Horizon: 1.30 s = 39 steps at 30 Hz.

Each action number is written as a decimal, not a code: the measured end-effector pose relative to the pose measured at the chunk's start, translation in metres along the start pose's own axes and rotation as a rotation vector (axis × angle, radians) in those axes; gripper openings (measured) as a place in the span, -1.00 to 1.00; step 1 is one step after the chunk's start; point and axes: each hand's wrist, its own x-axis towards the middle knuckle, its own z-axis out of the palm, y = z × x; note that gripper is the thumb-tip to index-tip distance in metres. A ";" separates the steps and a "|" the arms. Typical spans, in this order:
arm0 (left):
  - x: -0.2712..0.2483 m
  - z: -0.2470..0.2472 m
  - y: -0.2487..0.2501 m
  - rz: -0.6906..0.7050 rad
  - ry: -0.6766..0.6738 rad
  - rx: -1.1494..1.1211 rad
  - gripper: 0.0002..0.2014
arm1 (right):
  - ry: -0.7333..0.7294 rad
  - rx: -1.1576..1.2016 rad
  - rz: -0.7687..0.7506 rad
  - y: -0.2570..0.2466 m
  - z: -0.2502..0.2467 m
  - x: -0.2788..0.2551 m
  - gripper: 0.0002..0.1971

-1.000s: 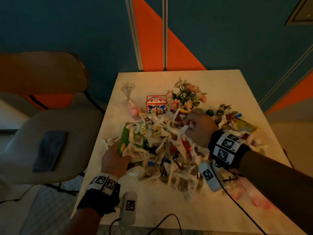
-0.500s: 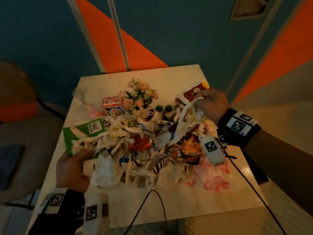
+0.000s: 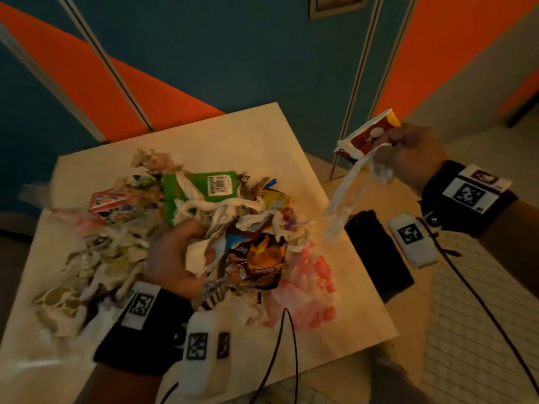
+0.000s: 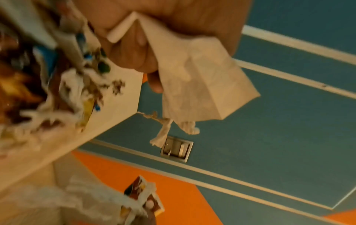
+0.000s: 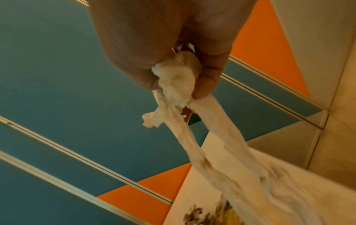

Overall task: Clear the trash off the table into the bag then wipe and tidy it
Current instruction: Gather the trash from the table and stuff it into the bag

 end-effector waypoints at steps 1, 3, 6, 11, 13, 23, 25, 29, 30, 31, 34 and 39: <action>0.005 0.018 -0.008 0.003 -0.031 0.012 -0.81 | -0.020 -0.022 0.004 0.014 -0.010 0.011 -0.80; 0.009 0.076 -0.029 0.026 -0.119 0.150 -0.91 | -0.056 -0.055 0.034 0.047 -0.030 0.035 -0.86; 0.035 0.158 -0.075 -0.004 -0.054 0.201 -0.83 | -0.152 -0.062 0.090 0.107 -0.052 0.069 -0.83; 0.072 0.271 -0.156 -0.171 0.006 0.317 -0.86 | -0.314 -0.206 0.233 0.217 -0.065 0.107 -0.86; 0.085 0.295 -0.186 -0.185 0.090 0.456 -0.88 | -0.379 -0.256 0.277 0.253 -0.065 0.114 -0.79; 0.140 0.333 -0.321 -0.380 -0.033 0.974 -0.42 | -0.630 -0.393 0.314 0.341 -0.039 0.116 -0.86; 0.145 0.332 -0.345 -0.441 -0.051 1.049 -0.44 | -0.659 -0.420 0.298 0.353 -0.031 0.116 -0.81; 0.159 0.329 -0.381 -0.495 -0.003 1.145 -0.53 | -0.689 -0.400 0.314 0.377 -0.016 0.114 -0.65; 0.162 0.328 -0.390 -0.516 0.020 1.138 -0.53 | -0.711 -0.408 0.312 0.382 -0.012 0.114 -0.65; 0.166 0.327 -0.398 -0.529 0.030 1.134 -0.53 | -0.738 -0.414 0.309 0.388 -0.008 0.113 -0.66; 0.174 0.323 -0.423 -0.568 0.032 1.173 -0.48 | -0.796 -0.423 0.294 0.399 0.003 0.114 -0.78; 0.176 0.314 -0.445 -0.610 0.062 1.208 -0.18 | -0.845 -0.513 0.293 0.427 0.020 0.119 -0.81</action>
